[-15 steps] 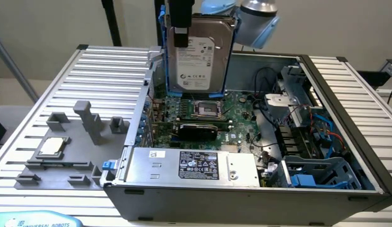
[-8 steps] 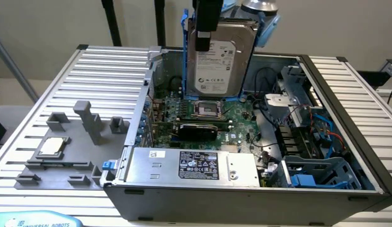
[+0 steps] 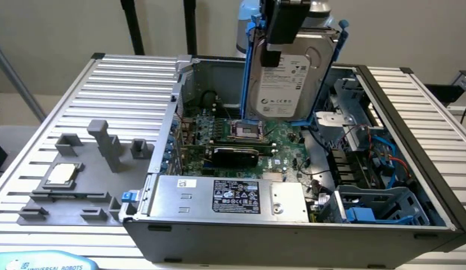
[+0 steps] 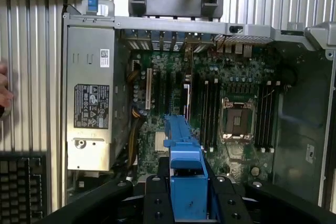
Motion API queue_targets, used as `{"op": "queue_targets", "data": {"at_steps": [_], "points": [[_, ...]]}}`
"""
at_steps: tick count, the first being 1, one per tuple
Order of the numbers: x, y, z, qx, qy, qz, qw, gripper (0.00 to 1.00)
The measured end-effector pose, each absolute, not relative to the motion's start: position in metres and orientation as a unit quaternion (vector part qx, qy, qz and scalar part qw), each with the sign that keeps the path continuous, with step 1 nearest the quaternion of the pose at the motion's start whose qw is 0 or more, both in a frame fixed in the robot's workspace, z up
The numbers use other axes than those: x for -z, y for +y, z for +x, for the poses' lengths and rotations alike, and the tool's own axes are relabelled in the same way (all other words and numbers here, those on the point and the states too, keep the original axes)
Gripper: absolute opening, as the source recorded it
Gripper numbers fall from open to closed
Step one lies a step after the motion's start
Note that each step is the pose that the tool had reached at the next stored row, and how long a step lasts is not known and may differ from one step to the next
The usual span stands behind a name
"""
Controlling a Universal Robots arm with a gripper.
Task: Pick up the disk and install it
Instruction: 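Pick up the disk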
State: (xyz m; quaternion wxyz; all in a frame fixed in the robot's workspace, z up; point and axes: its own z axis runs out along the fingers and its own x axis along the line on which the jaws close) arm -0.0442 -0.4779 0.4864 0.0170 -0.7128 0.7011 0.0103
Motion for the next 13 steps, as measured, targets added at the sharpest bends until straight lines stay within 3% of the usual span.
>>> {"op": "queue_targets", "data": {"at_steps": [13], "points": [[-0.486,-0.508,-0.002,-0.010,0.701,-0.713,0.017,0.33]]}}
